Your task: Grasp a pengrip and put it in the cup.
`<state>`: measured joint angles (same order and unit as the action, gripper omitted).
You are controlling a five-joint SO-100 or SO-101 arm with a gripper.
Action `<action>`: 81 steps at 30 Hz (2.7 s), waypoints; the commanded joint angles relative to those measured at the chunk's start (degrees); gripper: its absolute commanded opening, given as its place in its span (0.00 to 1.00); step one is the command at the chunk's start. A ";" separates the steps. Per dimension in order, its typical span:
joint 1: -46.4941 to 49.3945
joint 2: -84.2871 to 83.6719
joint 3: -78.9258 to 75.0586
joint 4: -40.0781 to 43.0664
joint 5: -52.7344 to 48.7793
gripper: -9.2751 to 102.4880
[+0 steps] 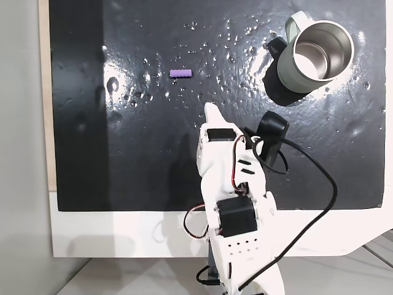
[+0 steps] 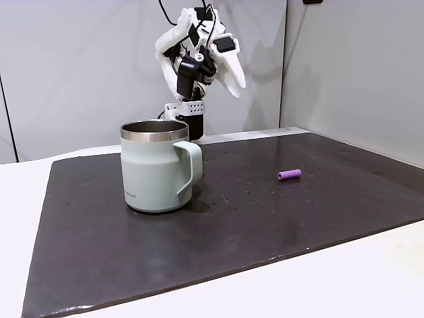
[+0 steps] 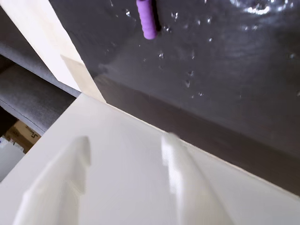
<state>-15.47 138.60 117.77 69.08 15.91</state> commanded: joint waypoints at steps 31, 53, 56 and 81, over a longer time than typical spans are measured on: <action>-4.22 -74.00 -69.79 17.14 3.96 0.22; -4.83 -95.27 -84.11 18.19 1.14 0.22; -4.92 -96.68 -85.08 17.67 0.53 0.22; -3.52 -95.89 -87.98 20.65 -0.53 0.08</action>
<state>-20.30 37.97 34.72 87.80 15.73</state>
